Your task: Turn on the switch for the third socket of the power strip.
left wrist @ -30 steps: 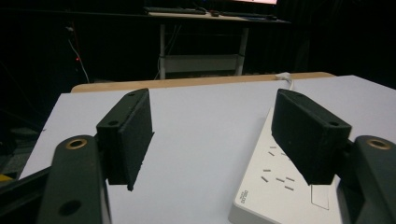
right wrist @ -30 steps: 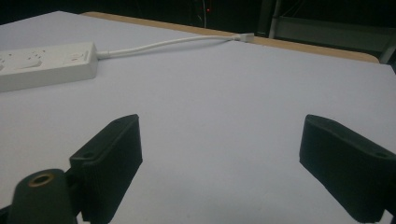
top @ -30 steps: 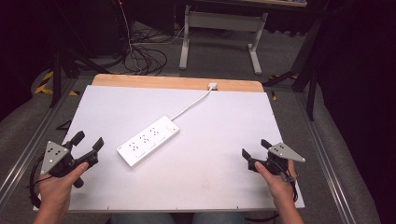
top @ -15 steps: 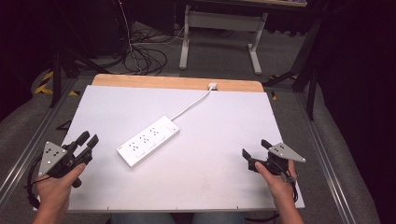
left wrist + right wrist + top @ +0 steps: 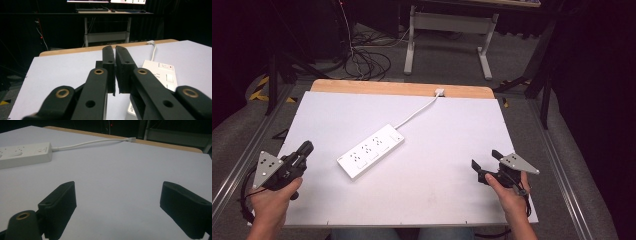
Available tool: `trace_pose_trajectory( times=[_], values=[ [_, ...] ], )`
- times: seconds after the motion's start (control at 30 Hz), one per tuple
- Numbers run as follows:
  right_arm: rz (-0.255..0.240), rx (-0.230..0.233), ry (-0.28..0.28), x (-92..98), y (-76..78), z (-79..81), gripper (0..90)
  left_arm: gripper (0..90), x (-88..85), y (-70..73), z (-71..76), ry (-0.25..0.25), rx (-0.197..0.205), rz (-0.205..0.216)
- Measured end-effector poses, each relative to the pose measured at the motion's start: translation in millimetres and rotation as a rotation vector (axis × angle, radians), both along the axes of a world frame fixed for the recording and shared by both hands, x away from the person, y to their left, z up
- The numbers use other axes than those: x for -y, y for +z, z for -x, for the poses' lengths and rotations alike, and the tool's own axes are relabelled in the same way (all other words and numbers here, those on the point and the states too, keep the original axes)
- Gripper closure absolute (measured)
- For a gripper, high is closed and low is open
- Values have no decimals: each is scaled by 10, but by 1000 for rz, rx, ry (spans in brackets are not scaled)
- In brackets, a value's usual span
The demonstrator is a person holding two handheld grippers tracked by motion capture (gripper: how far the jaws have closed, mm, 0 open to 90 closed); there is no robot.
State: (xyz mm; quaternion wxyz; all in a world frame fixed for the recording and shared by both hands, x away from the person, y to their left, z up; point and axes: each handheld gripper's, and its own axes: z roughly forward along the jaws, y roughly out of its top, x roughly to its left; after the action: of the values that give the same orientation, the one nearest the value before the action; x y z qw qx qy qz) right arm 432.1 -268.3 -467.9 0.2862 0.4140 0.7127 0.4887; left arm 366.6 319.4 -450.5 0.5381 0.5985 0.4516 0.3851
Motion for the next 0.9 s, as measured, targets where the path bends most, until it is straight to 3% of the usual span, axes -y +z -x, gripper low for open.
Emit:
trace_pose_trajectory(
  times=[0.9],
  values=[
    [-4,-5,-5,9,-3,10,143,899,22,18,-11,-27,-2,-32]
  ],
)
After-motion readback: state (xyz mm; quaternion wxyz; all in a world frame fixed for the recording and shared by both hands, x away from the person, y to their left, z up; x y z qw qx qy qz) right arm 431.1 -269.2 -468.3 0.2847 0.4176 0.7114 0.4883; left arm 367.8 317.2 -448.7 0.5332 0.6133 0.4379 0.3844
